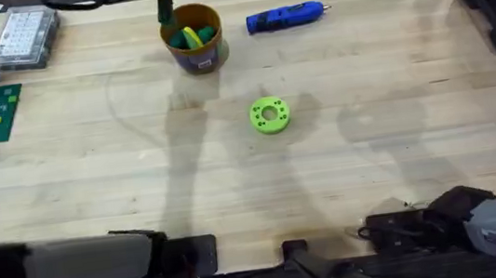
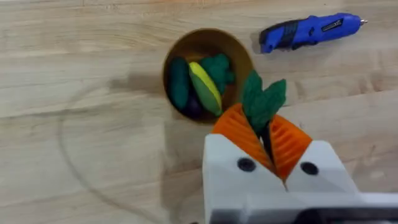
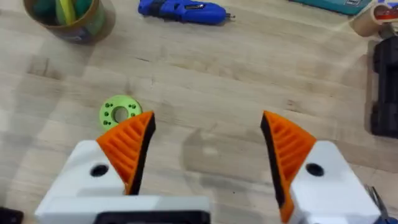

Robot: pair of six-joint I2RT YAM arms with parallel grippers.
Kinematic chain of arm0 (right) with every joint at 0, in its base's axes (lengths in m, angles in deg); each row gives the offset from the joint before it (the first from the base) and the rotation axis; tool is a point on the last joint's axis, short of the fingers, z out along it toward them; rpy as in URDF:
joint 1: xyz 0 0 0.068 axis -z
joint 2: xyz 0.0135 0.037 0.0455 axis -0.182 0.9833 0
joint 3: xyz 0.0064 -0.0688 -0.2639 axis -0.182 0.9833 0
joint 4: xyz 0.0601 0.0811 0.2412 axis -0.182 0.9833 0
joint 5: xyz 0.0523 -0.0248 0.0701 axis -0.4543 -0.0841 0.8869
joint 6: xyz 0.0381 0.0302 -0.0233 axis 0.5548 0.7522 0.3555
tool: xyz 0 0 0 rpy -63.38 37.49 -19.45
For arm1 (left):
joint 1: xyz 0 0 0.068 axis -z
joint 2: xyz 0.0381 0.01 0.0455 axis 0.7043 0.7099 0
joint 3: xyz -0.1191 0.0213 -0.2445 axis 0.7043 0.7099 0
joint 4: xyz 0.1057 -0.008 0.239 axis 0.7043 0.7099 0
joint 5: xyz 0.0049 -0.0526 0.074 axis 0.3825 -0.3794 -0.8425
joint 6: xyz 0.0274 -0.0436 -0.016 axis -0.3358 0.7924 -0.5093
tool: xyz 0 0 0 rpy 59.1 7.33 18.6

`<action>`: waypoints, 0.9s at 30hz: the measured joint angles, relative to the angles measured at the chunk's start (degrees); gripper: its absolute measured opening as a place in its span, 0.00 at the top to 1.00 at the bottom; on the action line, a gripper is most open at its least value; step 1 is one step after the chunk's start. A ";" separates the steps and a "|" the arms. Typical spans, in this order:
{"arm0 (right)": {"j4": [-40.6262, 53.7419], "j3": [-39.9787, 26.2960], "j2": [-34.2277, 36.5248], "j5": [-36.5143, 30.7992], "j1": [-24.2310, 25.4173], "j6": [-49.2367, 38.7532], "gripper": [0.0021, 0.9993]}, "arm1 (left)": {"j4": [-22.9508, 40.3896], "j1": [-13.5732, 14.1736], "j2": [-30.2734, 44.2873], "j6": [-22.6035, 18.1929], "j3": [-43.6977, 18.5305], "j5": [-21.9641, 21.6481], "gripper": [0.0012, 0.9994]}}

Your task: Pick up the gripper from the table and insert it into the empty holder that is missing its gripper. Then pick up a screw, insert it into the mounting hole, and use the screwdriver to tighten it. Finally, clean up the table by picking up the vegetable and placing it into the bucket.

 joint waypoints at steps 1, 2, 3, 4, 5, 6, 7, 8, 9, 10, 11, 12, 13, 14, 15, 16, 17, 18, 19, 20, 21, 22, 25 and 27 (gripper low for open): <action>-0.02 0.00 0.00 0.00 0.00 0.00 0.01 | -0.90 0.01 0.97 0.00 0.00 0.23 0.99; -0.04 0.00 0.00 0.00 0.00 0.00 0.01 | -1.92 0.01 2.06 0.00 0.00 0.40 0.99; -0.01 0.00 0.00 0.00 0.00 0.00 0.01 | -3.08 0.01 3.40 0.00 0.00 0.53 0.99; -0.03 0.00 0.00 0.00 0.00 0.00 0.01 | -4.33 0.01 4.88 0.00 0.02 0.66 0.99; -0.02 0.00 0.00 0.00 0.00 0.00 0.01 | -5.92 0.01 6.43 0.00 0.04 0.76 0.99; 0.00 0.00 0.00 0.00 0.00 0.00 0.01 | -7.46 0.01 7.96 0.00 0.04 0.80 0.99; -0.01 0.00 0.00 -0.02 0.00 0.00 0.01 | -9.00 0.01 9.56 0.00 0.06 0.83 0.99; 0.01 0.00 0.00 -0.01 0.00 0.00 0.01 | -10.62 0.01 11.17 0.00 0.08 0.88 0.99; 0.06 0.00 0.00 0.00 0.00 0.00 0.01 | -11.87 0.01 12.60 0.00 0.10 0.92 0.99; 0.06 0.00 0.00 0.00 0.00 0.00 0.01 | -12.71 0.01 13.86 0.00 0.11 0.93 0.99; 0.08 0.00 0.00 0.00 0.00 0.00 0.01 | -13.39 0.01 15.03 0.00 0.11 0.93 0.99; 0.09 0.00 0.00 0.00 0.00 0.00 0.01 | -13.69 0.01 16.03 0.03 0.11 0.95 0.97; 0.08 0.00 0.00 -0.01 0.00 0.00 0.01 | -13.73 0.01 16.80 0.04 0.12 0.94 0.95; 0.09 0.00 0.00 -0.01 0.00 0.00 0.01 | -13.71 0.01 17.37 -0.17 0.15 0.92 0.88; 0.09 0.00 0.00 0.00 0.00 0.00 0.01 | -13.68 0.01 17.72 -0.21 0.18 0.94 0.80; 0.08 0.00 0.00 0.00 0.00 0.00 0.01 | -13.65 0.01 17.89 -0.16 0.21 0.94 0.74; 0.09 0.00 0.00 0.00 0.00 0.00 0.01 | -13.67 0.01 17.95 -0.25 0.22 0.95 0.66; 0.09 0.00 0.00 0.00 0.00 0.00 0.01 | -13.72 0.01 17.89 -0.19 0.22 0.97 0.52; 0.08 0.00 0.00 -0.02 0.00 0.02 0.01 | -13.70 0.01 17.82 -0.14 0.22 0.98 0.41; 0.09 0.00 0.00 -0.01 0.00 0.02 0.01 | -13.61 0.01 17.76 -0.19 0.20 0.98 0.30; 0.09 0.00 0.00 0.00 0.00 0.02 0.01 | -13.31 0.01 17.73 -0.14 0.18 1.09 0.21; 0.08 0.00 0.00 0.00 0.00 0.01 0.01 | -12.76 0.01 17.73 -0.10 0.15 1.25 0.15; 0.09 0.00 0.00 -0.02 0.00 0.01 0.01 | -10.16 0.01 17.56 -0.07 -0.09 2.14 0.02; 0.09 0.00 0.00 0.00 0.00 0.01 0.01 | -9.02 0.01 16.71 -0.02 -0.11 2.59 0.00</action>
